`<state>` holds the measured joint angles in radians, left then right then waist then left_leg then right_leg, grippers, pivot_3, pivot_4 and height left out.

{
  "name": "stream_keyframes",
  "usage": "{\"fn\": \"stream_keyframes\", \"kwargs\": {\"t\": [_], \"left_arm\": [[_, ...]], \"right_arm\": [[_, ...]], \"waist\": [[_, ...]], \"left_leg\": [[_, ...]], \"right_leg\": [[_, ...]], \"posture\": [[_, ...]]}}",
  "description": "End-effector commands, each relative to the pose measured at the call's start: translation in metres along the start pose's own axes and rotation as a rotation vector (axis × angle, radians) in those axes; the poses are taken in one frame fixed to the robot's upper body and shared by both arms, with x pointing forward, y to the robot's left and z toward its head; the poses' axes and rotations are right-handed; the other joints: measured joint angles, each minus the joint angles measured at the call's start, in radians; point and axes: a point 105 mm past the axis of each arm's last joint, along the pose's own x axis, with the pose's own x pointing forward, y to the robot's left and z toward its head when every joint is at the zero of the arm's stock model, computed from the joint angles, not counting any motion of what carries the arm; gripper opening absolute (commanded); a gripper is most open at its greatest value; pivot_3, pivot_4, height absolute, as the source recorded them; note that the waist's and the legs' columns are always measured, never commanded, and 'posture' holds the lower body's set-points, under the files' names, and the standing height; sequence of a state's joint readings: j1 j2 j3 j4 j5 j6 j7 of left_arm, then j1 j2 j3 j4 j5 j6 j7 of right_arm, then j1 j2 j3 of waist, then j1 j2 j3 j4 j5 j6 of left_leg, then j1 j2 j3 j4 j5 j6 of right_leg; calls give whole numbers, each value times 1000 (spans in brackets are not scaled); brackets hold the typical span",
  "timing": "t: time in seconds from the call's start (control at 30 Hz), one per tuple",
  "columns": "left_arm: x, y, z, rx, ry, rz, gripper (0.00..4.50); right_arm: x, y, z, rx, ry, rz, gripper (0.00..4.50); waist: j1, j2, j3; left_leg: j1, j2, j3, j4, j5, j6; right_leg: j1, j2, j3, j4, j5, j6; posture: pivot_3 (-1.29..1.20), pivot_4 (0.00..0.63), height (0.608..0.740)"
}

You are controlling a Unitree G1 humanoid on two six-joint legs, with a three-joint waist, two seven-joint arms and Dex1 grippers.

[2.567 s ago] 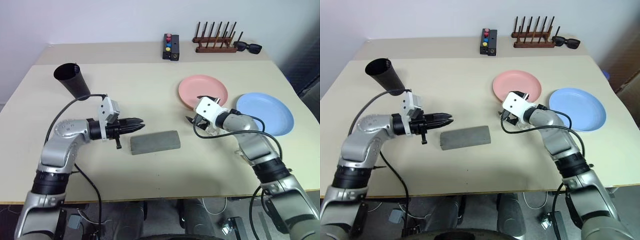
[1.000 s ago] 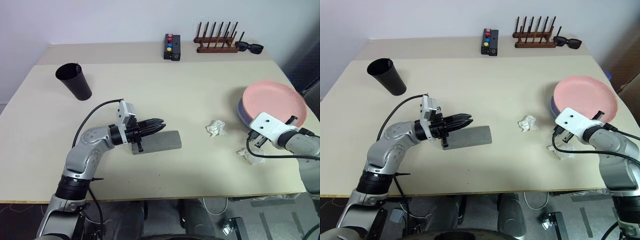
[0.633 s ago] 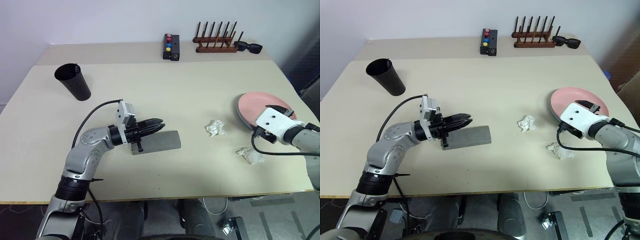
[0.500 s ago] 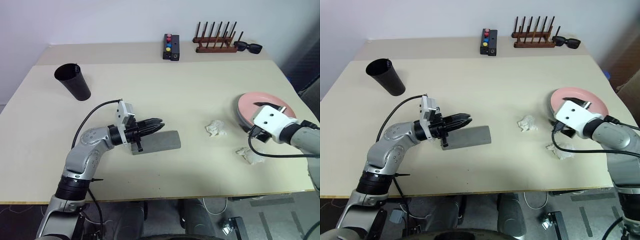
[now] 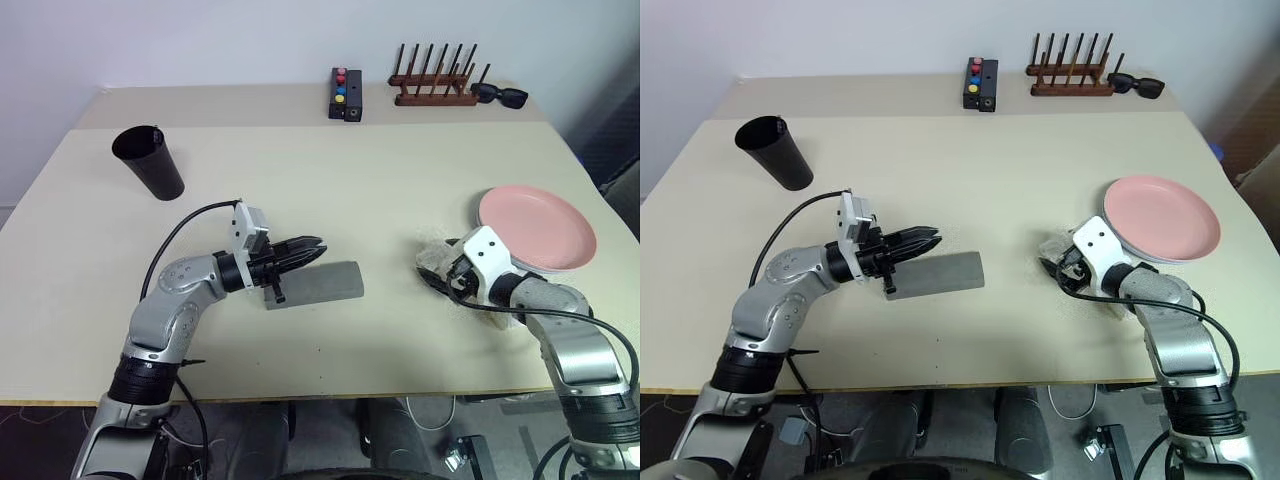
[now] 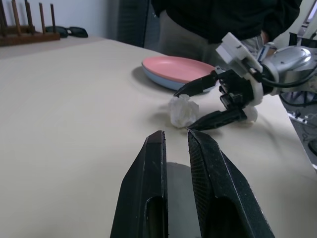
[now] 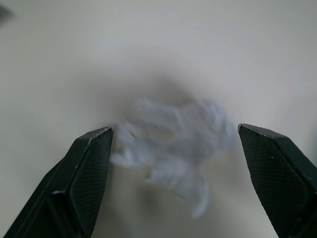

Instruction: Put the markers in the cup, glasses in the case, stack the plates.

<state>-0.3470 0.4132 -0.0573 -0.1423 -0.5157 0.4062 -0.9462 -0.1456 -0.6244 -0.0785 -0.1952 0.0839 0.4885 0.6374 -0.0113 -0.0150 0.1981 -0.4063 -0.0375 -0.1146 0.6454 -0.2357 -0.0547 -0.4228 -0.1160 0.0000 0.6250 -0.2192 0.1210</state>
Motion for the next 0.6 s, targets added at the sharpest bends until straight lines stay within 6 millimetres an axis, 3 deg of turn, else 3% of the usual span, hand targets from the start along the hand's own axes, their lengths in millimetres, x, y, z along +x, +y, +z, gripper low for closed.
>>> {"fn": "stream_keyframes", "kwargs": {"t": [0.03,0.23,0.33,0.43,0.6], "left_arm": [[0,-5,11,34,-30,-18,671],[2,-5,9,30,-25,-22,671],[3,-5,8,29,-26,-25,671],[4,-5,8,29,-28,-24,671],[9,-5,12,42,-49,-30,671]], "right_arm": [[1,-3,9,-3,-28,-20,3232],[-2,0,18,-14,-60,-5,175],[-5,-5,30,-31,-102,-29,26],[-12,-27,52,-55,-164,-130,26],[-33,-97,47,-113,-57,-452,26]], "waist": [[-2,0,0],[-1,0,0],[-1,0,0],[-3,0,0],[6,0,0]], "left_leg": [[0,0,0,0,0,0],[0,0,0,0,0,0],[0,0,0,0,0,0],[0,0,0,0,0,0],[0,0,0,0,0,0]], "right_leg": [[0,0,0,0,0,0],[0,0,0,0,0,0],[0,0,0,0,0,0],[0,0,0,0,0,0],[0,0,0,0,0,0]], "posture": [[0,150,739],[0,150,739],[0,150,739],[0,150,739],[0,150,739]]}}
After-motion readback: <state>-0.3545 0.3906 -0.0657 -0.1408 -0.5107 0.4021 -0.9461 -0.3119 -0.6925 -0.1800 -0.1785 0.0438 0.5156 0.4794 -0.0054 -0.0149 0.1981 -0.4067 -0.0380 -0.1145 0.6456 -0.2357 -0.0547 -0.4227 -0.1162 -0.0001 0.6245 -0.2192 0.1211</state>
